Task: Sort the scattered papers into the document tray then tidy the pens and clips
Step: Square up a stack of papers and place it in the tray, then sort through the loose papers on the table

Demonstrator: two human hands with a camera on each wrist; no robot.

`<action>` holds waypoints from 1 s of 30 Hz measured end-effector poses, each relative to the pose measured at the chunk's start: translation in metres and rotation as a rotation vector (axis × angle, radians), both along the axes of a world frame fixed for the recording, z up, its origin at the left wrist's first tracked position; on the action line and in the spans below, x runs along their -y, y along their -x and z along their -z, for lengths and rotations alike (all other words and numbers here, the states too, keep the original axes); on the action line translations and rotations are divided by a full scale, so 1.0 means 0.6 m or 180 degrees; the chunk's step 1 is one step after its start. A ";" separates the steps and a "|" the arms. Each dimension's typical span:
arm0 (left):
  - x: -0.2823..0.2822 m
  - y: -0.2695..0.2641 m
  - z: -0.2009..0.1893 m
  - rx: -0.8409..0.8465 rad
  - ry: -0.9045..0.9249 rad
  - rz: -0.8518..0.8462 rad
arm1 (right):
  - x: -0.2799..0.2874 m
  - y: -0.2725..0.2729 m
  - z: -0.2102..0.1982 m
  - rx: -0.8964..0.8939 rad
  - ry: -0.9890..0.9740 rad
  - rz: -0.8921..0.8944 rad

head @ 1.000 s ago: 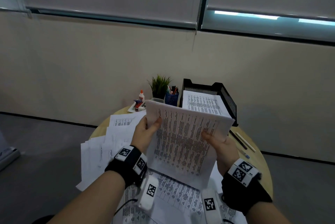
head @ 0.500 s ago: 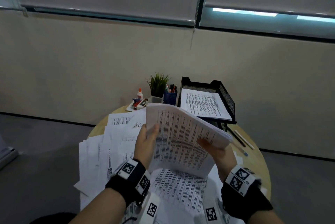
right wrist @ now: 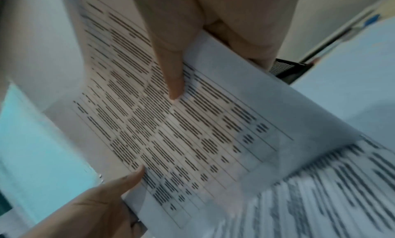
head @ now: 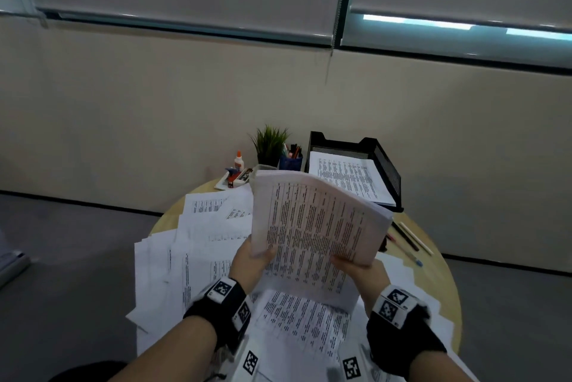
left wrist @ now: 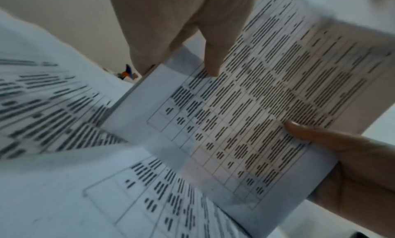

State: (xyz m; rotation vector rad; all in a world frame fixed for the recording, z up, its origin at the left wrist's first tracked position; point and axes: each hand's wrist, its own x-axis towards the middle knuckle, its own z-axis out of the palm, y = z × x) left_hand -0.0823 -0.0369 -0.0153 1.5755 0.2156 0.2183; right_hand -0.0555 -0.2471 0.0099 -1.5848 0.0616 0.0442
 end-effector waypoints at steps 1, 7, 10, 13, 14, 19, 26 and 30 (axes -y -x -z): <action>-0.001 -0.005 0.008 -0.0091 -0.0027 -0.0017 | -0.001 0.000 0.008 -0.0024 0.0036 0.0049; -0.005 -0.030 -0.021 0.0016 -0.0256 0.0191 | 0.005 -0.017 -0.011 -0.0089 -0.0138 0.0258; -0.015 -0.030 -0.032 -0.0159 -0.0201 0.0706 | 0.025 -0.040 -0.042 -0.0199 -0.0157 0.0236; -0.011 -0.026 -0.035 -0.0471 -0.0220 0.1224 | 0.049 -0.060 -0.081 -0.0298 -0.0143 0.0028; -0.005 -0.024 -0.040 -0.0558 -0.0120 0.1289 | 0.059 -0.069 -0.093 -0.0301 -0.0112 -0.0050; 0.032 -0.057 -0.068 -0.0529 0.0448 0.1096 | 0.097 -0.133 -0.123 -0.0429 0.0554 0.0122; 0.051 -0.125 -0.148 -0.0406 0.0566 0.0938 | 0.106 -0.175 -0.147 -0.0318 0.0750 -0.0254; 0.067 -0.183 -0.189 -0.0398 0.0257 0.0979 | 0.107 -0.203 -0.172 -0.0230 0.1338 -0.0253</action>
